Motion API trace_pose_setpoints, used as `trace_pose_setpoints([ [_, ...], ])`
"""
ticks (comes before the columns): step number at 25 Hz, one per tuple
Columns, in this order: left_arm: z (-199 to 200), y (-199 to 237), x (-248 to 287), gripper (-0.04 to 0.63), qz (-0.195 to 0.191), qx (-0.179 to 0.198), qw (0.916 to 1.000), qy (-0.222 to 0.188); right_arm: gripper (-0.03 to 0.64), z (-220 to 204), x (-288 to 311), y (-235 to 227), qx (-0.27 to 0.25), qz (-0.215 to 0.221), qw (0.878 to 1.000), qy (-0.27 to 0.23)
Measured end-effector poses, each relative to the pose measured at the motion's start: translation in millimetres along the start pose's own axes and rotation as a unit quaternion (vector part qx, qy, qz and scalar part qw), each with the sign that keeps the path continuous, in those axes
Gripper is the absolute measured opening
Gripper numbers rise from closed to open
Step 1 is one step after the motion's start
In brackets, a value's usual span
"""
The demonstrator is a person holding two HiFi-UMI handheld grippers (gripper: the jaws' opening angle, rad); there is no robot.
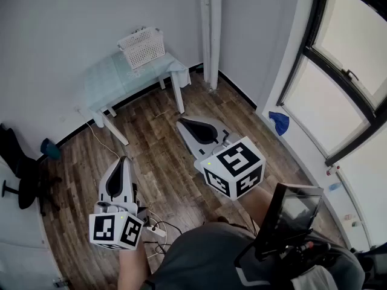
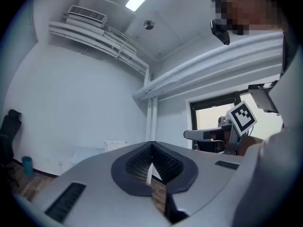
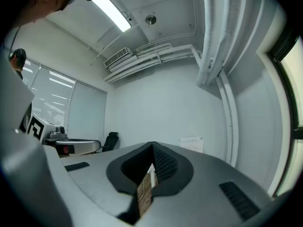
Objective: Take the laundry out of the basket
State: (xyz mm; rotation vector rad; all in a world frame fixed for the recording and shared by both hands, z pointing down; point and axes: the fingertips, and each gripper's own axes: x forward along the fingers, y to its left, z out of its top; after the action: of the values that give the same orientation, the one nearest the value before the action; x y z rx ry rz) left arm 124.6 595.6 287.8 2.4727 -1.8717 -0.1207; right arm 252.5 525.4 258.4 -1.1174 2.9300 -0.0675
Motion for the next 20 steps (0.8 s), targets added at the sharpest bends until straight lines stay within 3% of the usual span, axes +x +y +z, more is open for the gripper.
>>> trace_pose_setpoints([
  [12,-2,9,-4,0.003,0.003,0.0,1.0,0.002,0.009,4,6,9,0.005,0.007,1.0,-0.007],
  [20,-9,48,-24,0.003,0.03,-0.02,0.9993,-0.01,0.009,-6,25,32,0.002,-0.003,1.0,-0.005],
])
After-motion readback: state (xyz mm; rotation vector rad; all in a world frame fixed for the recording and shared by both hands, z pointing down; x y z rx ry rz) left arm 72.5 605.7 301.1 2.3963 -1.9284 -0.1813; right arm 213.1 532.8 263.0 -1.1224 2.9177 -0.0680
